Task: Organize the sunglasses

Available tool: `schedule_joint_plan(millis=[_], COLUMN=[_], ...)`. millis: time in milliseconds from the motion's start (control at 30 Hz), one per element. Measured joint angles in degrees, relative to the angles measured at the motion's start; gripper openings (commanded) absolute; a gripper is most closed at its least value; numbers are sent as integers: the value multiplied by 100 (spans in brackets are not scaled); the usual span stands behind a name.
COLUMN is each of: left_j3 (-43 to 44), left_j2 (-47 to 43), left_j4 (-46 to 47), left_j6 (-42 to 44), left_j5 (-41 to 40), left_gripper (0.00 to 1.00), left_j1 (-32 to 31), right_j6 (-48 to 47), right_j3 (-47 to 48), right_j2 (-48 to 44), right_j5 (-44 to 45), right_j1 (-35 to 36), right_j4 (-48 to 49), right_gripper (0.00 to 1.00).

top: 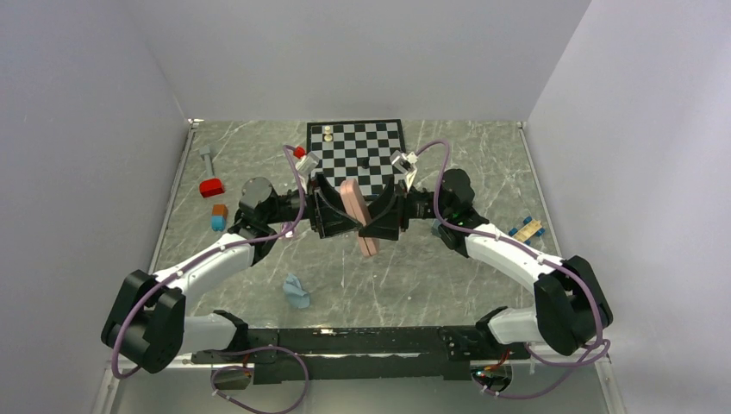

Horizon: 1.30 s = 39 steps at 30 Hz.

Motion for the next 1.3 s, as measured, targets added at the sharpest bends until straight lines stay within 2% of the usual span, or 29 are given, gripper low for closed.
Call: schedule_joint_plan(millis=[200, 267, 367, 467, 600, 700, 767, 833, 900, 1033, 1067, 1100, 1167, 1200, 1300], left_j3=[39, 59, 63, 120, 404, 634, 678, 680, 647, 527, 501, 474, 400, 345, 109], left_j2=[151, 208, 249, 267, 258, 221, 219, 214, 197, 267, 275, 282, 286, 291, 304], left_j4=[299, 361, 396, 87, -931, -1766, -2046, -2229, -2262, -2013, -1947, -1853, -1596, -1434, -1051], left_j6=[-162, -184, -190, -31, 400, 699, 791, 811, 855, 831, 811, 793, 752, 743, 570], left_j5=[98, 155, 195, 175, 66, -424, -737, -702, -728, -621, -564, -501, -350, -286, -151], left_gripper=[45, 29, 1, 0, 0, 0, 0, 0, 0, 0, 5, 19, 90, 98, 99], left_j1=[26, 33, 37, 31, 11, 37, 35, 2, 2, 22, 28, 39, 61, 79, 210], right_j6=[55, 39, -57, -315, -1115, -1657, -1884, -2076, -2103, -1904, -1847, -1814, -1790, -1781, -1746], right_j3=[17, 17, 17, 55, 435, 710, 811, 820, 802, 748, 741, 741, 741, 741, 741], right_j2=[72, 72, 70, 28, -90, -236, -251, -243, -243, -293, -306, -313, -323, -341, -483], right_j5=[-162, -199, -245, -162, 238, 1137, 1554, 1919, 1779, 940, 774, 649, 463, 396, -4], right_j1=[-7, -11, -17, -13, 35, 37, 42, 50, -61, 50, 52, 46, 35, 31, 46], right_j4=[210, 197, 116, -306, -1797, -2852, -3217, -3469, -3521, -3029, -2929, -2861, -2813, -2809, -2785], right_gripper=[32, 32, 31, 24, 18, 17, 10, 5, 3, 2, 2, 2, 2, 2, 2])
